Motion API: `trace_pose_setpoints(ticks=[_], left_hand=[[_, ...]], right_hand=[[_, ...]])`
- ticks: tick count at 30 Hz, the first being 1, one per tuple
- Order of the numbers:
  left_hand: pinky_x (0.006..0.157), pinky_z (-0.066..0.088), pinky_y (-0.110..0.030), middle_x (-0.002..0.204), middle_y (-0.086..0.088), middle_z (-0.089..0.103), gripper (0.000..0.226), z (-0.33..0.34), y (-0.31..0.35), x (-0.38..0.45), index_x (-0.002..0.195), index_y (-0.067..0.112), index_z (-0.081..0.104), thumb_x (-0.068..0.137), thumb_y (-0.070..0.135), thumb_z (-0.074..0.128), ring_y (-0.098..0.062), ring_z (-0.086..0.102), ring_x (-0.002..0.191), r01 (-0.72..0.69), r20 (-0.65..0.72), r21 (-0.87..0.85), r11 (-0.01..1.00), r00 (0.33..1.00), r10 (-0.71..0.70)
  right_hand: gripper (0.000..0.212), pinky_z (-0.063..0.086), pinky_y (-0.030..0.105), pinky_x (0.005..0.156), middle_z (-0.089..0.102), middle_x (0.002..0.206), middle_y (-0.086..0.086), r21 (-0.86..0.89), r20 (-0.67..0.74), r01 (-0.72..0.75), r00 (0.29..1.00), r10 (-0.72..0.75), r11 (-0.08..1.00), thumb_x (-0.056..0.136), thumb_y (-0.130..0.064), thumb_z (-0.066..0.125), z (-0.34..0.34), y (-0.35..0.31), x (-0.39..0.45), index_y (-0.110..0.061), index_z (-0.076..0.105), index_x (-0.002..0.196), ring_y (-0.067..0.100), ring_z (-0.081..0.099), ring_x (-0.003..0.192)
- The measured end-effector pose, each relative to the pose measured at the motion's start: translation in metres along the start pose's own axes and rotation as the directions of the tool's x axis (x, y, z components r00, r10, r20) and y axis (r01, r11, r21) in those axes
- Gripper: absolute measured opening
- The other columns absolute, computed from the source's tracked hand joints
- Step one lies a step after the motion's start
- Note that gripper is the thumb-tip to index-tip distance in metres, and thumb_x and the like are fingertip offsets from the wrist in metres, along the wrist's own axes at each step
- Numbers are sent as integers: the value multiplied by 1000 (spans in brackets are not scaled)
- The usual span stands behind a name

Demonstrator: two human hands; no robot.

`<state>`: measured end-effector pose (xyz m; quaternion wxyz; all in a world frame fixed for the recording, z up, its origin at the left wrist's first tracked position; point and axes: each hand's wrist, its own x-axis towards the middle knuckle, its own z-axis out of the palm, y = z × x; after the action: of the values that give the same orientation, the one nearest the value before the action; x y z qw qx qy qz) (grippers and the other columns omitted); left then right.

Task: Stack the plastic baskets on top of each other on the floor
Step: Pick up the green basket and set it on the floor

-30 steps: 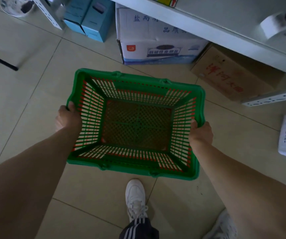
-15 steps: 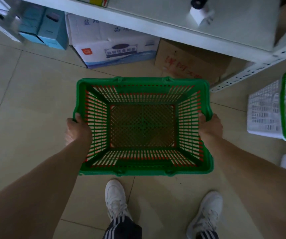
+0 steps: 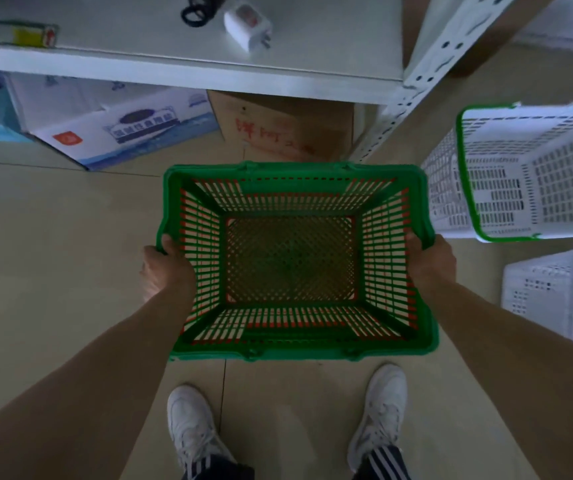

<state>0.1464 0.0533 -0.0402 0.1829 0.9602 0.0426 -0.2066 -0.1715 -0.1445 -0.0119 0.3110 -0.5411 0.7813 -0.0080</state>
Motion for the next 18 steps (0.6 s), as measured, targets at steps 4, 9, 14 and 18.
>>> trace_pose_setpoints(ticks=[4,9,14,18], left_hand=[[80,41,-45,115,-27,60,54,19,21,-22,113,4,50,102,49,23,-42,58,103,-54,30,29,998,998,53],[77,42,-45,113,-26,60,55,35,34,-33,113,5,49,101,51,22,-42,59,101,-108,44,79,991,994,104],[80,46,-49,113,-26,61,54,44,35,-36,112,6,49,101,50,22,-43,60,99,-93,30,92,991,995,91],[78,43,-47,116,-28,60,53,48,31,-38,117,3,49,102,47,25,-44,59,103,-78,37,88,993,996,75]], right_hand=[[50,54,45,82,66,110,18,23,-20,-38,999,38,999,97,-50,45,-20,23,15,-7,55,120,38,65,97],[47,55,45,80,66,108,17,44,-18,-66,998,67,997,97,-48,45,-30,43,28,-7,55,117,36,64,91],[47,52,41,78,65,109,17,49,9,-80,997,80,996,97,-48,45,-27,53,37,-6,55,118,34,62,91],[46,47,36,72,65,107,16,54,42,-90,995,87,994,98,-47,44,-23,59,43,-7,56,117,28,57,83]])
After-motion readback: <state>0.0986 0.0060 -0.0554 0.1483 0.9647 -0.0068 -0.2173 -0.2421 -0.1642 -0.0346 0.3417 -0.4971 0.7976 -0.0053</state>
